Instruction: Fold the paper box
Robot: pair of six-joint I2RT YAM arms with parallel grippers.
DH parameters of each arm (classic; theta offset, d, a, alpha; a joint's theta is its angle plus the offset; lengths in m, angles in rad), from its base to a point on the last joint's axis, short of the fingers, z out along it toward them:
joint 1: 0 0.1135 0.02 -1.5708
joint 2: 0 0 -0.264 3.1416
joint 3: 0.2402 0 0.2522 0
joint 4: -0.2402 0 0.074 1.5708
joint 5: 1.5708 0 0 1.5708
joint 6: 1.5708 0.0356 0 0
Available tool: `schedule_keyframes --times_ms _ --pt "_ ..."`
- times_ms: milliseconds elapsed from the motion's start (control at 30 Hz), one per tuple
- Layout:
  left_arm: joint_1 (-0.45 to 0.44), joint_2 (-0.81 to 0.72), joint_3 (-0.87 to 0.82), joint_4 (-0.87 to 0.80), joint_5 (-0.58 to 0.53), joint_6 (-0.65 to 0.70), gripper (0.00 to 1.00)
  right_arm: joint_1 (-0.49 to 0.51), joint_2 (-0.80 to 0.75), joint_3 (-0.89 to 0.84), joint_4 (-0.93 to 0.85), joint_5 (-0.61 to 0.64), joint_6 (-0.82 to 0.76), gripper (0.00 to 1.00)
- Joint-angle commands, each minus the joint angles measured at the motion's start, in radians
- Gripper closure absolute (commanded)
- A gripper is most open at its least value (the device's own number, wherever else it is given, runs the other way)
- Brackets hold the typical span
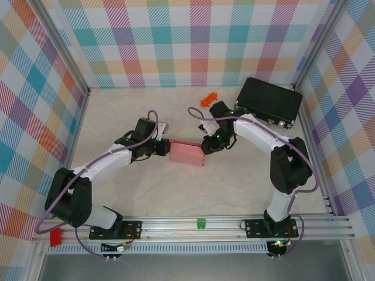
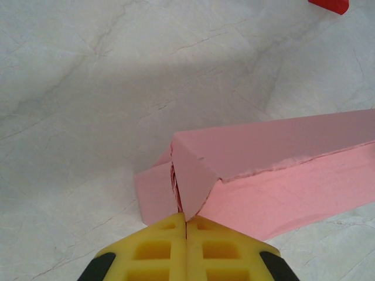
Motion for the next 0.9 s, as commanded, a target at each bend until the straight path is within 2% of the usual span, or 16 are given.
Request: schedule_keyframes --times_ms 0,200,567,733,867 --pt "-0.007 -0.001 -0.032 -0.065 -0.014 -0.003 1.0 0.007 -0.059 -0.02 0.025 -0.007 -0.007 0.74" --pt "-0.009 -0.001 -0.026 -0.066 -0.011 0.002 1.0 0.007 -0.099 -0.047 0.061 0.023 -0.005 0.68" --pt "-0.011 0.002 -0.02 -0.071 -0.01 0.007 1.0 0.004 -0.179 -0.084 0.166 0.03 0.033 0.67" --pt "-0.011 -0.001 -0.019 -0.074 -0.013 0.009 1.0 -0.01 -0.168 -0.054 0.193 0.043 0.092 0.67" --pt "-0.011 -0.002 -0.019 -0.075 -0.014 0.009 1.0 -0.015 -0.143 -0.023 0.202 0.104 0.144 0.64"
